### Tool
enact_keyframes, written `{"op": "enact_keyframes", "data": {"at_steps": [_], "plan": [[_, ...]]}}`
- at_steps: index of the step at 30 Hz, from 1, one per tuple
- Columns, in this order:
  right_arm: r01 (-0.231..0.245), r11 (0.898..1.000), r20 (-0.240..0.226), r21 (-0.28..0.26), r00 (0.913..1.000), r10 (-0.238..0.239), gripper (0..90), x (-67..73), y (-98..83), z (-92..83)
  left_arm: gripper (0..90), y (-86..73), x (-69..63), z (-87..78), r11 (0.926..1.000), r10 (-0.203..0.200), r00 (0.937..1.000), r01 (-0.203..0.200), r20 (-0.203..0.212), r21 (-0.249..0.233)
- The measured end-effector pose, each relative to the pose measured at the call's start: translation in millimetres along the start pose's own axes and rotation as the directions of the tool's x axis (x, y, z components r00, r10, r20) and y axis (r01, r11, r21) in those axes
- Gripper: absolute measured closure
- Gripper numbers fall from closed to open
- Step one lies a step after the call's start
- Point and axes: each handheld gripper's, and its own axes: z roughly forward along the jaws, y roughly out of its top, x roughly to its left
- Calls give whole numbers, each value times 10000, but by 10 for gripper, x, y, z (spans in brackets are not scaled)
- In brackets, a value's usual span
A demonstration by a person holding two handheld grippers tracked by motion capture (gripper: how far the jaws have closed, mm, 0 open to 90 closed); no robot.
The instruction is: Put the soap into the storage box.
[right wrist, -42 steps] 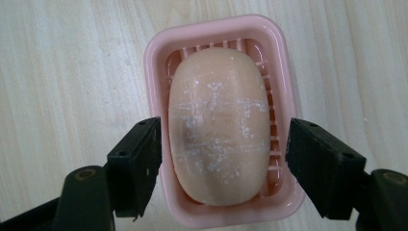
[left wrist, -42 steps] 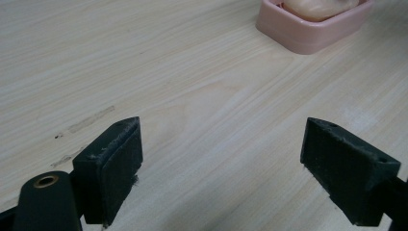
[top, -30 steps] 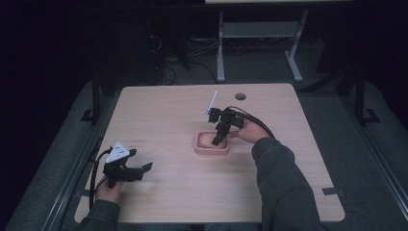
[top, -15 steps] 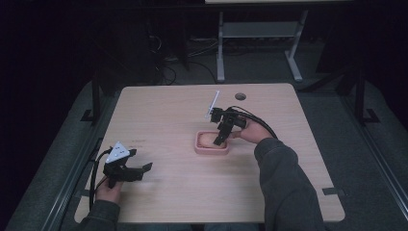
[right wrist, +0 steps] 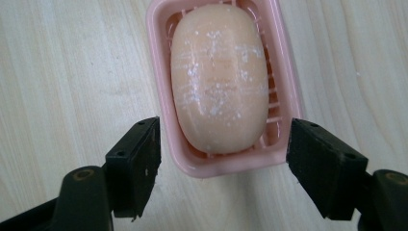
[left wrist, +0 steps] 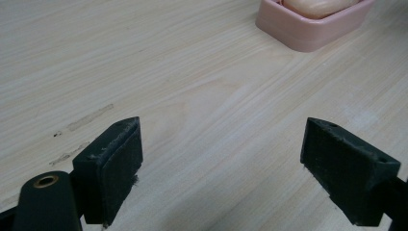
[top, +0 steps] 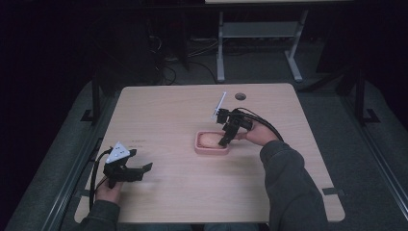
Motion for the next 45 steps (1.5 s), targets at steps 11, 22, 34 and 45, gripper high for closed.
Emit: {"op": "enact_keyframes", "data": {"at_steps": [11, 22, 34, 45], "plan": [[-106, 9999, 64, 56, 9999, 106, 271, 21, -95, -51, 143, 0, -3, 0, 10000, 1, 10000, -1, -2, 11], [-207, 9998, 62, 35, 9998, 207, 270, 35, -188, -59, 143, -1, -6, 0, 10000, 10, 10000, -10, 2, 23], [-375, 9993, 138, -57, 9992, 376, 270, 59, -346, -100, 143, -2, -8, 3, 10000, 10, 10000, -10, 30, 51], [-542, 9985, 113, -76, 9985, 543, 269, 75, -483, -87, 143, -2, -8, 2, 10000, 3, 10000, -3, 30, 50]]}}
